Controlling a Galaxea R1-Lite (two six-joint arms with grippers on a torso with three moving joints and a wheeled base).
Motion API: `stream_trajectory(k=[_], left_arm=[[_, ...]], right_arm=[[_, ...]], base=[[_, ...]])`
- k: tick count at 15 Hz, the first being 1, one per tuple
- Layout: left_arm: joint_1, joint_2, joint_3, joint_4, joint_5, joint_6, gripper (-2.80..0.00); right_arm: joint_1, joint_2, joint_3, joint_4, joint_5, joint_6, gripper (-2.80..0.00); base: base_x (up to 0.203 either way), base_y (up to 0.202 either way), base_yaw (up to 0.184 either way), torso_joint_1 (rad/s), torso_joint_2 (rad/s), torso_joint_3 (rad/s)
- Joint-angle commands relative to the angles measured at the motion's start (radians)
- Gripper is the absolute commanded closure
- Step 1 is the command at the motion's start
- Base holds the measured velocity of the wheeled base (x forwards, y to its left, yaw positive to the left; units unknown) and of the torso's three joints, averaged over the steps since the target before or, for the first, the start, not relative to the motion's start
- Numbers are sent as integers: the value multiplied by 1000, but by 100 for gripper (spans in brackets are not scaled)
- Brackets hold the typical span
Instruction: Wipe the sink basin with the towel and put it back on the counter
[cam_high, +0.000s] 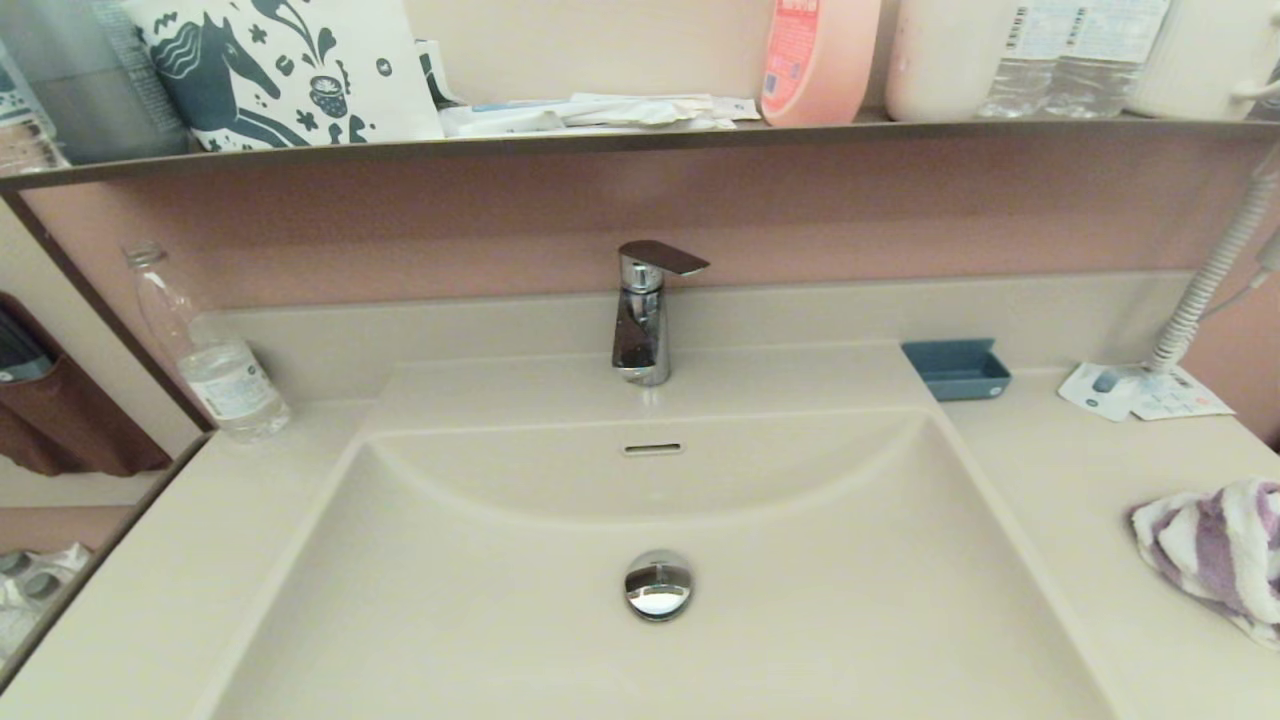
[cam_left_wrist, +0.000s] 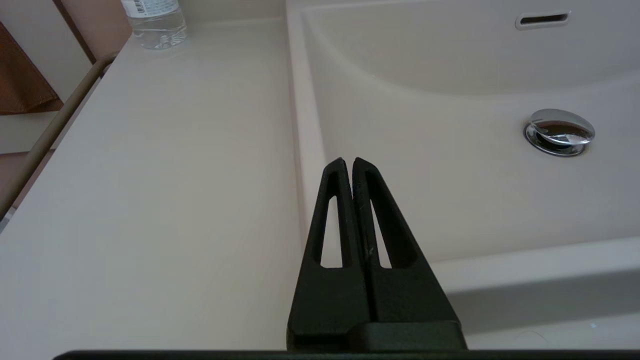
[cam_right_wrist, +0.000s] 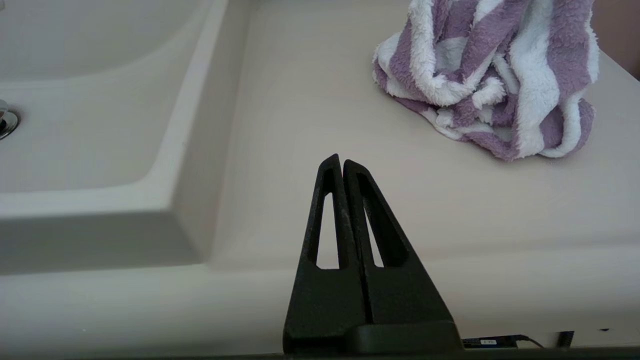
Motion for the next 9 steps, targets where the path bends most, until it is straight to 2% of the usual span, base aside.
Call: stream_trajectory(k=[1,9], left_arm=[[0,1,0,0,0,0,0],[0,1,0,0,0,0,0]], right_arm=[[0,0,0,-1,0,0,0],[0,0,0,-1,0,3,0]], base=[[0,0,0,0,0,0],[0,0,0,0,0,0]])
